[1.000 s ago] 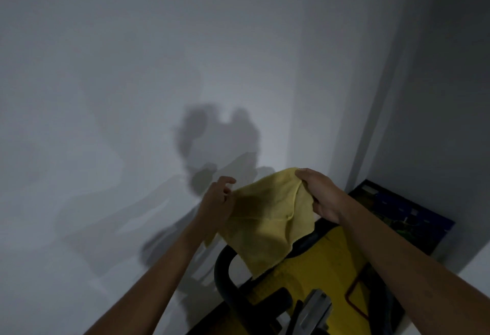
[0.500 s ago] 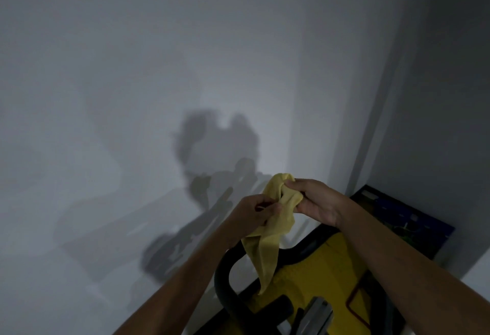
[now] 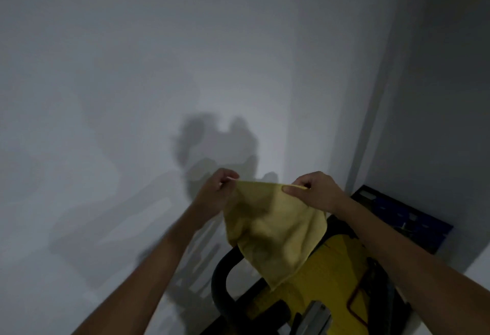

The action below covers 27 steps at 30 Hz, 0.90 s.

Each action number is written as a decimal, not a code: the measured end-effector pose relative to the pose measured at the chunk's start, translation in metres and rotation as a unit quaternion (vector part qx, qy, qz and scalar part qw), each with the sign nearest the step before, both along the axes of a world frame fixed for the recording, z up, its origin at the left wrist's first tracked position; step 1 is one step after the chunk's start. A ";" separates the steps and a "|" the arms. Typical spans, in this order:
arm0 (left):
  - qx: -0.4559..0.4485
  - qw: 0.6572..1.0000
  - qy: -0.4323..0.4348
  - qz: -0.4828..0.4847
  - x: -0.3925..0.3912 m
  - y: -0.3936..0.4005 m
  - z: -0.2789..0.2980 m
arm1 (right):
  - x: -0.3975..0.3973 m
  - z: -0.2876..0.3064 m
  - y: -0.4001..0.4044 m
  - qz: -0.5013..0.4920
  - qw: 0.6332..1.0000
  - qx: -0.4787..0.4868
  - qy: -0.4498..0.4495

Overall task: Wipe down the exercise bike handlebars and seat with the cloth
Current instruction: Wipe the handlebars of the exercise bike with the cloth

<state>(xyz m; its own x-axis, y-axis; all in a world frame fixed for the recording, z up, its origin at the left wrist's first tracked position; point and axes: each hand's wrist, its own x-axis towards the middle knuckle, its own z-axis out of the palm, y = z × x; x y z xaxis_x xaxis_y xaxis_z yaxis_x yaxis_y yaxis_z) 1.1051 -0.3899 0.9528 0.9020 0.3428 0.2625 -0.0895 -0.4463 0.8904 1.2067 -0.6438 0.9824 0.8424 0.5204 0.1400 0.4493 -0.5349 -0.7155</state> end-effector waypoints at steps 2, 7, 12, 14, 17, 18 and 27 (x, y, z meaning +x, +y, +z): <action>0.075 0.997 -0.021 0.012 -0.004 0.012 0.015 | -0.002 0.003 -0.001 0.051 0.998 -0.032 0.020; 0.074 0.994 -0.064 0.045 -0.023 0.030 0.047 | -0.005 0.010 0.000 0.135 0.985 -0.072 0.084; -0.007 0.999 -0.033 0.020 -0.041 0.043 0.060 | -0.010 0.011 -0.002 0.135 0.978 -0.032 0.159; -0.058 0.998 -0.015 -0.005 -0.042 0.051 0.059 | -0.010 0.008 -0.005 0.143 0.966 0.001 0.214; -0.045 0.999 -0.013 -0.024 -0.028 0.058 0.052 | -0.007 -0.001 -0.003 0.123 0.967 0.028 0.220; -0.025 0.999 -0.017 -0.016 -0.017 0.056 0.047 | -0.005 -0.005 -0.002 0.099 0.975 0.022 0.199; 0.065 0.994 0.035 0.078 0.114 -0.003 -0.041 | 0.030 -0.055 -0.014 -0.067 0.991 -0.114 0.031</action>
<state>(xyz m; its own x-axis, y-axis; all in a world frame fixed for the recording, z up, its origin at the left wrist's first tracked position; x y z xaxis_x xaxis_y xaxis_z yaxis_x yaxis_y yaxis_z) 1.2187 -0.3925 0.9122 0.8578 0.4477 0.2524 0.0499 -0.5613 0.8261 1.2367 -0.6574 0.9274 0.9089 0.4163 -0.0224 0.3231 -0.7374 -0.5932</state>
